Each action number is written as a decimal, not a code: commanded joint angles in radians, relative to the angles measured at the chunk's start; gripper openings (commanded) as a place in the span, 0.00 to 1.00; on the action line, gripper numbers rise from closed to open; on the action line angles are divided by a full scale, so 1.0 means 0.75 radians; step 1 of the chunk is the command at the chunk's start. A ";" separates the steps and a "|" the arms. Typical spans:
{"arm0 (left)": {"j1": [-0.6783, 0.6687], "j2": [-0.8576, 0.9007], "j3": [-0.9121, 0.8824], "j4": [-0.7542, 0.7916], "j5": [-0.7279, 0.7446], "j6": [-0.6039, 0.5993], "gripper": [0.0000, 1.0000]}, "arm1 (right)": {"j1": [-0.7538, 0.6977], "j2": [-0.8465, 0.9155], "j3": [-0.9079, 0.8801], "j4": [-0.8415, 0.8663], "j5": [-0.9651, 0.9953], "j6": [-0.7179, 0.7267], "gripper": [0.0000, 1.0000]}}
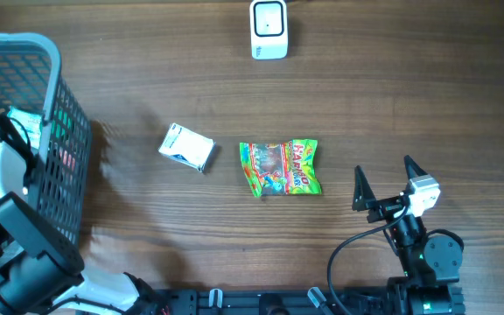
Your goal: Scan the item barcode
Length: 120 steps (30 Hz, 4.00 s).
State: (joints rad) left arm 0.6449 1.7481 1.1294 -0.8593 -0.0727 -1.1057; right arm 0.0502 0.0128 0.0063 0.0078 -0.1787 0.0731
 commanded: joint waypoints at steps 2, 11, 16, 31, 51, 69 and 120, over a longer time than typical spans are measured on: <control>-0.002 0.036 -0.095 0.015 -0.023 0.002 0.04 | 0.007 -0.011 -0.002 0.007 0.007 -0.018 1.00; -0.002 -0.223 0.242 -0.264 -0.018 0.004 0.04 | 0.007 -0.011 -0.002 0.007 0.007 -0.018 1.00; -0.002 -0.491 0.583 -0.426 -0.018 0.033 0.04 | 0.007 -0.011 -0.002 0.007 0.007 -0.018 1.00; -1.172 -0.721 0.432 -0.447 -0.038 -0.011 0.04 | 0.007 -0.011 -0.002 0.007 0.007 -0.018 1.00; -1.611 -0.558 0.148 -0.077 -0.152 -0.435 1.00 | 0.007 -0.011 -0.002 0.007 0.007 -0.018 1.00; -0.210 -0.589 0.371 0.116 -0.132 0.633 1.00 | 0.007 -0.011 -0.002 0.007 0.007 -0.018 1.00; -0.041 -0.029 0.580 -0.132 0.200 0.886 0.61 | 0.007 -0.011 -0.002 0.007 0.007 -0.018 1.00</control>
State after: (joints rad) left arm 0.5579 1.8275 1.4921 -0.9062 0.0807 -0.4469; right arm 0.0502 0.0128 0.0063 0.0074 -0.1787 0.0731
